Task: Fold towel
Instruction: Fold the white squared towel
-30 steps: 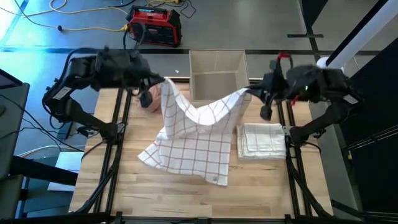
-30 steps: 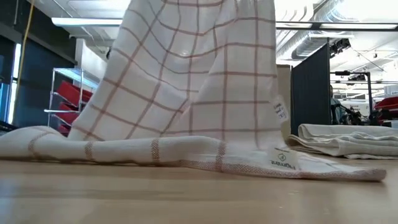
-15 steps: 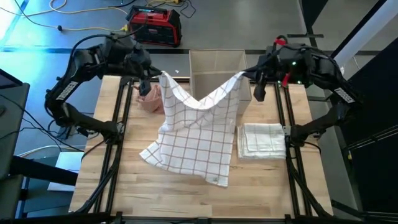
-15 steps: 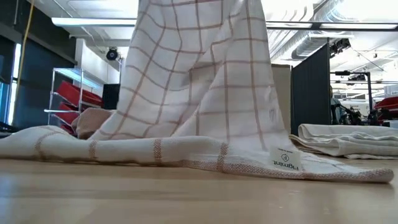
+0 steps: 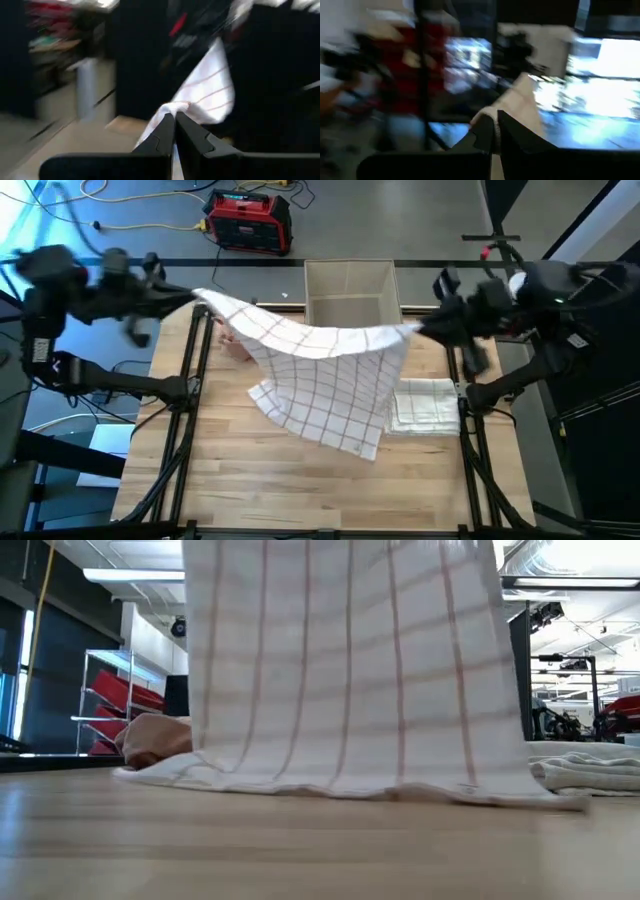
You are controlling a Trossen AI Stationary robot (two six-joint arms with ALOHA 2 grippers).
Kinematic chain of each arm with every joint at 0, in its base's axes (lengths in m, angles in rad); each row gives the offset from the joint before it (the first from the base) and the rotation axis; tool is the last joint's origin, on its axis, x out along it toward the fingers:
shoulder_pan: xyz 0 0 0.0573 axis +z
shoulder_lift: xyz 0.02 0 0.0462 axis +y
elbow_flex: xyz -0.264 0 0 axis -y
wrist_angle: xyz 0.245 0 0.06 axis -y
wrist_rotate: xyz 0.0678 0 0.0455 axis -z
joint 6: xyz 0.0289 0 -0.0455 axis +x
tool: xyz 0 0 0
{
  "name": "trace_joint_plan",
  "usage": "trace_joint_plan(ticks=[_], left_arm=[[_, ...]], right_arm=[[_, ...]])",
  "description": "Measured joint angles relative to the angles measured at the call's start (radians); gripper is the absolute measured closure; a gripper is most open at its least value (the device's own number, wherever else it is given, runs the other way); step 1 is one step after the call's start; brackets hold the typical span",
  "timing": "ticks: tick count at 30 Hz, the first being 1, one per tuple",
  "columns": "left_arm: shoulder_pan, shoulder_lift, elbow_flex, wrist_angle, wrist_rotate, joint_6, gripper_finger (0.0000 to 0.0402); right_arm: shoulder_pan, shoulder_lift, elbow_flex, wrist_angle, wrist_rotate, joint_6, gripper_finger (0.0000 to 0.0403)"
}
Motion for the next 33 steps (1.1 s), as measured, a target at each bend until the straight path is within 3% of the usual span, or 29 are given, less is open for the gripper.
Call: trace_joint_plan(ticks=[3, 6, 11, 16, 21, 29, 31, 33], left_arm=[[-0.058, -0.007, -0.001, 0.160, 0.162, -0.067, 0.0402], [-0.120, 0.010, -0.001, 0.281, 0.274, -0.112, 0.0402], [-0.241, 0.070, -0.003, 0.350, 0.268, -0.117, 0.0402], [-0.370, 0.154, 0.005, 0.490, 0.267, -0.080, 0.0402], [-0.468, 0.216, 0.078, 0.564, 0.258, -0.021, 0.0402], [-0.563, 0.253, 0.159, 0.468, 0.056, 0.048, 0.0402], [-0.571, 0.250, 0.160, 0.399, -0.014, 0.066, 0.0402], [-0.576, 0.247, 0.161, 0.291, -0.126, 0.104, 0.0402]], right_arm=[[0.101, 0.014, 0.000, 0.123, -0.100, 0.056, 0.0401], [0.221, 0.041, 0.000, 0.215, -0.136, 0.076, 0.0401], [0.415, 0.100, 0.000, 0.343, -0.126, 0.041, 0.0401], [0.575, 0.141, 0.003, 0.414, 0.000, -0.043, 0.0401], [0.731, 0.174, 0.078, 0.402, 0.254, -0.198, 0.0401], [0.941, 0.253, 0.252, 0.330, 0.760, -0.469, 0.0401], [0.968, 0.265, 0.281, 0.288, 0.952, -0.520, 0.0401], [0.975, 0.268, 0.286, 0.222, 1.212, -0.540, 0.0401]])
